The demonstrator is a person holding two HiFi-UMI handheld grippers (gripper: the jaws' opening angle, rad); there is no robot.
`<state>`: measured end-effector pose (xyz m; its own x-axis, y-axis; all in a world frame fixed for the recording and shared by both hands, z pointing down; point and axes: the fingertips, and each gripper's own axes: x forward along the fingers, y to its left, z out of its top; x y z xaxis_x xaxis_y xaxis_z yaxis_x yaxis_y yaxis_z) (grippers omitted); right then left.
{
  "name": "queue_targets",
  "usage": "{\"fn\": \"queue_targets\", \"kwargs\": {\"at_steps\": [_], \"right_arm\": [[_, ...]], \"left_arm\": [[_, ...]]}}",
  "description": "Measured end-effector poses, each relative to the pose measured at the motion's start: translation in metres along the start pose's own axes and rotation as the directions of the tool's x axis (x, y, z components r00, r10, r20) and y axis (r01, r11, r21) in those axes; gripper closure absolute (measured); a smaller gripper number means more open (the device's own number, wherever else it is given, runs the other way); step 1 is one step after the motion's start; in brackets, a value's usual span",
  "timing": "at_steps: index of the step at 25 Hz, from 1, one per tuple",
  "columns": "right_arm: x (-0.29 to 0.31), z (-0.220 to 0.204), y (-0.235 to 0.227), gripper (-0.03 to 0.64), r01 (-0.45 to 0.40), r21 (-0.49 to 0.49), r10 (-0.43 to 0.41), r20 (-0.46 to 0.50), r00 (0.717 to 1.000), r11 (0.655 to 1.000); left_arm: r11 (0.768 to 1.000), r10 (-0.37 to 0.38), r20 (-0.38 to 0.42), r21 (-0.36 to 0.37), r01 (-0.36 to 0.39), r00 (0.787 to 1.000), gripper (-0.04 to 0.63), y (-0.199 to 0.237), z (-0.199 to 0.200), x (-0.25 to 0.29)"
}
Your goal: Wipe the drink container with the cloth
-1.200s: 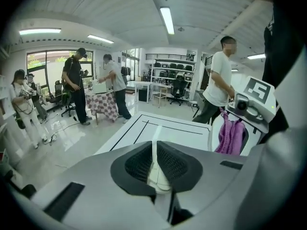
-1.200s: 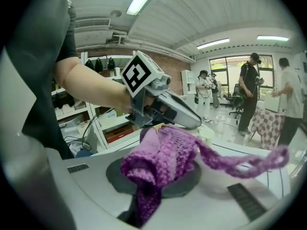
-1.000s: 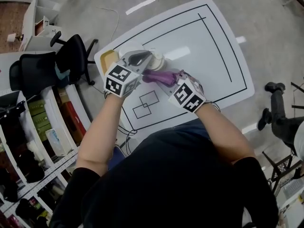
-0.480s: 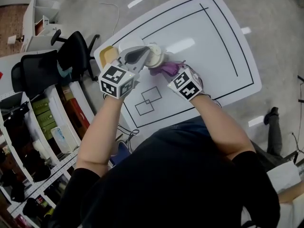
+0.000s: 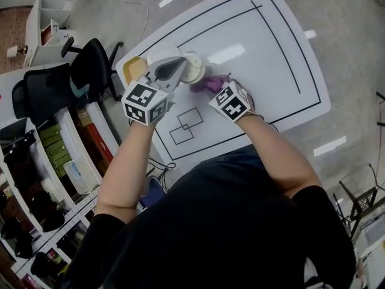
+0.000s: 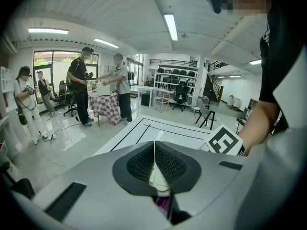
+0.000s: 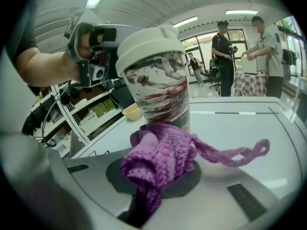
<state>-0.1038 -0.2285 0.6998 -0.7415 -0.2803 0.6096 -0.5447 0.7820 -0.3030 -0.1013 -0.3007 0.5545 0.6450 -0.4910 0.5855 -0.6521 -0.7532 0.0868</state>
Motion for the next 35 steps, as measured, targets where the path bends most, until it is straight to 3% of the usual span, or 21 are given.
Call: {"fn": "queue_targets", "kwargs": {"at_steps": [6,11,18,23,35], "right_arm": [[-0.058,0.013,0.007,0.549,0.000,-0.042,0.001,0.011,1.000,0.999],[-0.098,0.052,0.007,0.549,0.002,-0.183,0.007,0.051,0.999,0.983],[-0.091,0.083,-0.008,0.549,0.024,-0.252,0.000,0.095,0.996,0.967],[-0.074,0.072,-0.025,0.549,0.003,-0.230,0.015,0.078,0.997,0.973],[-0.011,0.020,-0.061,0.549,-0.079,-0.233,0.066,-0.066,0.996,0.969]], "left_arm": [[1.000,0.001,0.007,0.008,-0.001,1.000,0.569,0.001,-0.005,-0.006],[1.000,0.001,0.017,-0.003,-0.001,1.000,0.569,-0.001,0.001,-0.008],[0.999,0.017,0.030,-0.033,-0.016,0.999,0.571,0.001,0.004,-0.007],[0.999,0.025,0.026,-0.047,-0.023,0.999,0.574,0.003,0.003,-0.003],[0.997,0.054,0.064,-0.064,-0.050,0.997,0.574,0.007,0.002,0.001]]}}
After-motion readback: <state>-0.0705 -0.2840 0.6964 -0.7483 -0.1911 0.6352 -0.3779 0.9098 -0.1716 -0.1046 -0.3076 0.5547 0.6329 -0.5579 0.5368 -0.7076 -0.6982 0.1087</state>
